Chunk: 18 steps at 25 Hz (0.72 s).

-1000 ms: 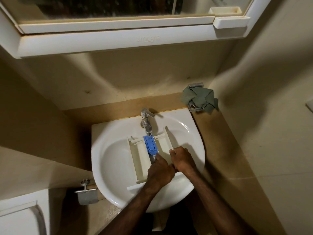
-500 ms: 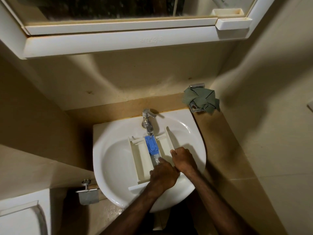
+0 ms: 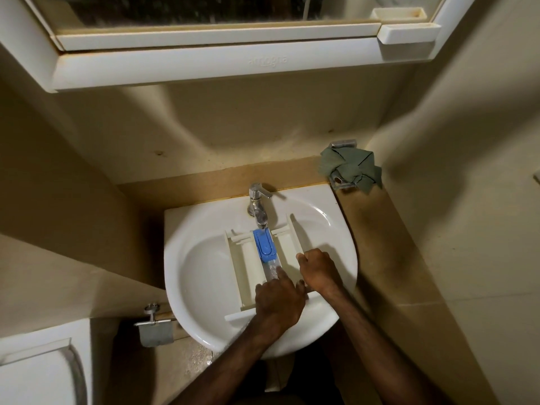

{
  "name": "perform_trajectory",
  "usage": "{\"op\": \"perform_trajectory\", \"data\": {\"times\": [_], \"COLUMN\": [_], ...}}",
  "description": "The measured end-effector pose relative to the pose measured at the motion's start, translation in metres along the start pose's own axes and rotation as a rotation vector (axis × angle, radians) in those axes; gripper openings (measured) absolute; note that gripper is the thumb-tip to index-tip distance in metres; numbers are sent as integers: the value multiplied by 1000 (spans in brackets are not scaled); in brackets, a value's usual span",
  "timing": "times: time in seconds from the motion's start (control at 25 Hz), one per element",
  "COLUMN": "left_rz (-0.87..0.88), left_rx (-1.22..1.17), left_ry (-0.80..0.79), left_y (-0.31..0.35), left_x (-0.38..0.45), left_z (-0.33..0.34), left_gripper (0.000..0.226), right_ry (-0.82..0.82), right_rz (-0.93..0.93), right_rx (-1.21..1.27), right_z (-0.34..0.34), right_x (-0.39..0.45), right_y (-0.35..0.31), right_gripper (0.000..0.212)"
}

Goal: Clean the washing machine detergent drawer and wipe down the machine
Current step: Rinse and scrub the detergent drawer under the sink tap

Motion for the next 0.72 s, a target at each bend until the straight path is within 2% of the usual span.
{"op": "perform_trajectory", "data": {"times": [0.08, 0.12, 0.2, 0.28, 0.36, 0.48, 0.64, 0.72], "left_rz": [22, 29, 15, -22, -51, -54, 8, 6], "left_rx": [59, 27, -166, -324, -346, -279, -17, -3], "left_ry": [80, 65, -65, -190, -196, -107, 161, 258], "left_y": [-1, -1, -2, -2, -4, -5, 1, -1], "left_x": [-5, -4, 3, 12, 16, 10, -5, -8], "left_z": [-3, -3, 2, 5, 6, 4, -11, -13], "left_gripper": [70, 70, 75, 89, 96, 84, 68, 66], "right_ry": [-18, -34, -67, -88, -106, -141, -254, -325], "right_rz": [3, -1, -9, -9, -1, 5, 48, 57], "right_rx": [-1, -3, -15, -21, -14, 7, 100, 143], "right_z": [-1, -1, -2, -4, -4, -3, -9, -15], "right_x": [1, 1, 0, -1, -2, -3, 2, 3], "right_y": [0, -1, -2, -3, -3, -3, -4, -11], "right_gripper": [38, 39, 41, 42, 41, 40, 34, 44]}}
Point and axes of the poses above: each hand's wrist, its own x-axis towards the middle knuckle, its own z-axis out of the palm, y = z × x, the point moved 7 cm from there along x, towards the middle knuckle, and after that the axes turned 1 degree about -y, right-handed, at the moved point
